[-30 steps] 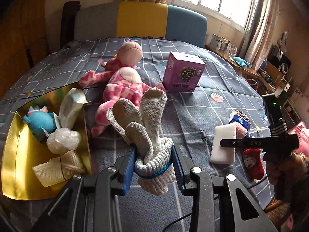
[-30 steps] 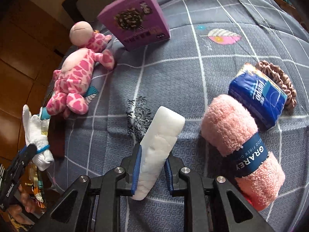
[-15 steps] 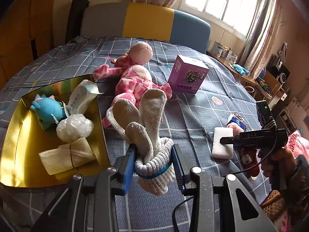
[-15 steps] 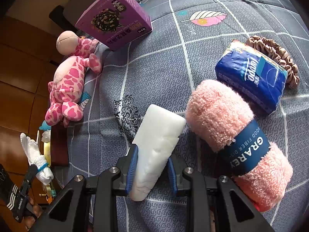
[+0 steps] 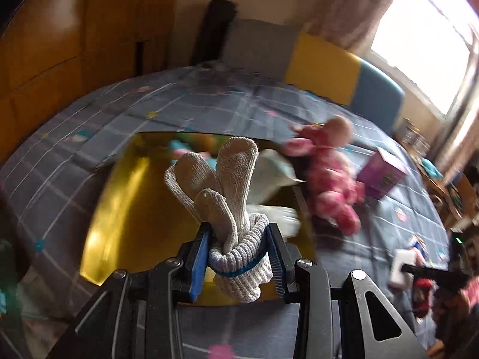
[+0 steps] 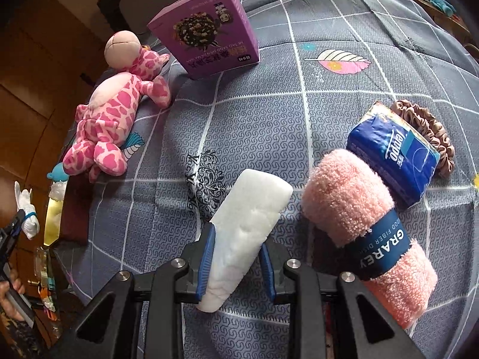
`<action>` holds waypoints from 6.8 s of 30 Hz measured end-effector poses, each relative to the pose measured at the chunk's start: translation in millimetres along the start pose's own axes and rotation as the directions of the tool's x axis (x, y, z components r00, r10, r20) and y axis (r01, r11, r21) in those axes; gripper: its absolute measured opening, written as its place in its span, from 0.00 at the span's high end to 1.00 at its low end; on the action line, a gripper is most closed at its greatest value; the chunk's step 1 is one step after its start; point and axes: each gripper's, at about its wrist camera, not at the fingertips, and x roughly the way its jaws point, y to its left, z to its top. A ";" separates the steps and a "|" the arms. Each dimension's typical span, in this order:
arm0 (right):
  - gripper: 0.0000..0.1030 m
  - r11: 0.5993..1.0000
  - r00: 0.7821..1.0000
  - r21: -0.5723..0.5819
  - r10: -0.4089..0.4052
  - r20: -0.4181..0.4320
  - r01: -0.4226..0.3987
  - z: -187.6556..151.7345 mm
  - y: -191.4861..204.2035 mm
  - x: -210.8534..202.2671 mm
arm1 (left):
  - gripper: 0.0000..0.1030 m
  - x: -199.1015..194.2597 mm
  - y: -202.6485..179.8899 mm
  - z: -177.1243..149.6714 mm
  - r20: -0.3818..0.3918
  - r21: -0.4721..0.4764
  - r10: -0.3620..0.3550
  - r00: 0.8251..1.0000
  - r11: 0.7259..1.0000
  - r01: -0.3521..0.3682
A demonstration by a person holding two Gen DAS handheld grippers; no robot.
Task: Organize soft objects
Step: 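Carry the gloves into the gold tray and open the left gripper while the right holds the sponge, then lower the white sponge bar into the gold tray and open the right gripper, then move both open grippers back toward the tissue pack and scrunchie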
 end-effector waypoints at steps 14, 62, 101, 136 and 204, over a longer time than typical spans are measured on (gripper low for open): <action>0.73 1.000 1.000 -0.007 -0.005 0.007 0.005 0.2 1.0 0.2 | 0.61 94.0 84.6 22.0 -0.191 -0.284 0.012 0.981 0.957 -0.067; 0.75 0.996 0.989 -0.050 -0.064 0.135 0.071 -3.5 38.9 -26.4 | 0.26 -5.5 17.8 -28.7 0.009 -0.003 0.155 0.988 0.988 -0.155; 0.75 0.882 0.939 -0.342 0.343 -0.002 -0.323 -17.4 282.5 21.9 | 0.26 -8.3 56.5 -47.4 -0.018 -0.064 0.174 0.985 0.983 -0.175; 0.53 0.900 0.983 -0.408 0.182 0.039 -0.150 -26.7 312.7 50.5 | 0.26 -18.9 75.5 -46.4 0.005 -0.091 0.215 0.977 0.973 -0.214; 0.53 0.784 0.839 0.574 -0.462 0.288 0.235 -38.7 -109.3 -129.0 | 0.26 55.6 -183.2 -29.5 -0.218 0.366 -0.170 0.961 0.899 0.242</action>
